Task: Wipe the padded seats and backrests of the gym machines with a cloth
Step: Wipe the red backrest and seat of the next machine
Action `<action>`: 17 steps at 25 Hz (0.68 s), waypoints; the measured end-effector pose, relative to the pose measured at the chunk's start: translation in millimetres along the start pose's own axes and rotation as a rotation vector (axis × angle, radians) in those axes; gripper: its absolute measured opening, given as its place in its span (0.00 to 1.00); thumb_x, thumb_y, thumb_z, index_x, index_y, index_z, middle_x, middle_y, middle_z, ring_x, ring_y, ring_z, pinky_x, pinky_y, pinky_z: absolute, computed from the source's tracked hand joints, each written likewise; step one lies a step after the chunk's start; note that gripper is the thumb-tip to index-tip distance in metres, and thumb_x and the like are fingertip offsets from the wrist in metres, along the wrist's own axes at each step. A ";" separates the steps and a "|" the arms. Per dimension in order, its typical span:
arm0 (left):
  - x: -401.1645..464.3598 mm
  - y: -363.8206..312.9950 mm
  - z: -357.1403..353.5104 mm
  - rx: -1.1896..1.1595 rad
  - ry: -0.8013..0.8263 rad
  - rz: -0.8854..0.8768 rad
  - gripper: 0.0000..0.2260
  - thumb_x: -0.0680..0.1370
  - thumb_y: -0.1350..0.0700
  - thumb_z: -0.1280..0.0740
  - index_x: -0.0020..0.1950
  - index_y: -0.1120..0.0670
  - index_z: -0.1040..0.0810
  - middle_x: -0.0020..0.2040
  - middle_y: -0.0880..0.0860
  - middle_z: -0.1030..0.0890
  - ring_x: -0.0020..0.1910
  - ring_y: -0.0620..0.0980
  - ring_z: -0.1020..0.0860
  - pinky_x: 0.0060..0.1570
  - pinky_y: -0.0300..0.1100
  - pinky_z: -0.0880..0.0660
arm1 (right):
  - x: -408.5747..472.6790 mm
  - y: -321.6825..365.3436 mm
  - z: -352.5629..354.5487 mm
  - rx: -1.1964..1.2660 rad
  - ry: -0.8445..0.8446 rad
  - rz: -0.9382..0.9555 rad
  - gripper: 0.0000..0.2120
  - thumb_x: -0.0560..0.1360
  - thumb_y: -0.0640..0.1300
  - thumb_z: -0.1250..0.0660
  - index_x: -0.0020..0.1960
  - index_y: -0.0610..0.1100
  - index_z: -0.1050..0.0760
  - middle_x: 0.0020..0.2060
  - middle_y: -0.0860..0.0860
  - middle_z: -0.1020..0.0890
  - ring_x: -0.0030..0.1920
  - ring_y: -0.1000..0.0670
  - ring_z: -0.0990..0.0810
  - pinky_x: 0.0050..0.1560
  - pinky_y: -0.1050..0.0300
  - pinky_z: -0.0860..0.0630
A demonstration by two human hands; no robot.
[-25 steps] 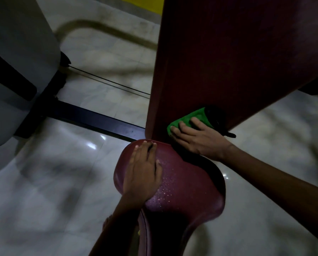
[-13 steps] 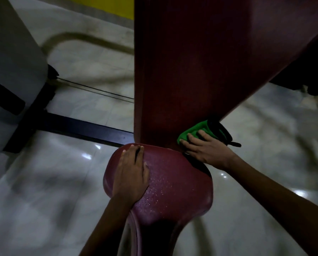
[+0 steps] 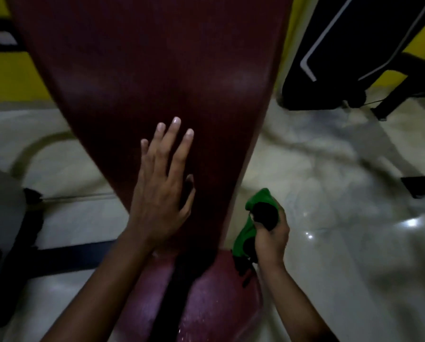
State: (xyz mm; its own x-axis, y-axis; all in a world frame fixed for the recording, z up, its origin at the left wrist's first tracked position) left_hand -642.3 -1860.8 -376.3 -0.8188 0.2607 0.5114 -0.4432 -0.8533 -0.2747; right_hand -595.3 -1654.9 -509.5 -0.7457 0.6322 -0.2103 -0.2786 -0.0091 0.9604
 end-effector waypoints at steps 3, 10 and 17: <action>61.7 -27.7 48.1 0.133 -0.107 -0.187 0.28 0.75 0.60 0.36 0.75 0.61 0.39 0.76 0.59 0.43 0.76 0.58 0.47 0.74 0.58 0.49 | 14.5 96.4 1.0 0.140 0.064 0.042 0.20 0.71 0.30 0.31 0.61 0.40 0.26 0.52 0.47 0.19 0.53 0.50 0.20 0.57 0.53 0.24; 193.7 -58.2 98.8 0.316 -0.122 -0.287 0.27 0.78 0.51 0.44 0.74 0.62 0.37 0.75 0.60 0.38 0.75 0.57 0.42 0.74 0.54 0.48 | 63.2 309.1 -23.1 0.193 0.149 0.384 0.22 0.72 0.38 0.28 0.65 0.42 0.28 0.58 0.47 0.22 0.59 0.49 0.24 0.56 0.62 0.29; 200.1 -35.4 57.2 0.464 -0.037 -0.291 0.28 0.80 0.47 0.50 0.76 0.63 0.42 0.75 0.61 0.40 0.75 0.57 0.43 0.74 0.52 0.48 | 76.2 306.2 -51.3 0.063 0.185 0.596 0.28 0.73 0.49 0.32 0.71 0.47 0.34 0.64 0.50 0.29 0.64 0.51 0.30 0.63 0.59 0.31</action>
State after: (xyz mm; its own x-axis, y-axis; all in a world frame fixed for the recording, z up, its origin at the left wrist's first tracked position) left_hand -769.6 -1804.3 -217.6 -0.6690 0.5070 0.5435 -0.4356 -0.8599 0.2660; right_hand -768.5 -1649.3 -240.9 -0.8560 0.3875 0.3423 0.2498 -0.2696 0.9300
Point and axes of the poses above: each hand's wrist, its own x-axis towards the middle knuckle, its own z-axis out of the back of the hand, y = z × x, the point moved 5 cm from there along x, towards the middle knuckle
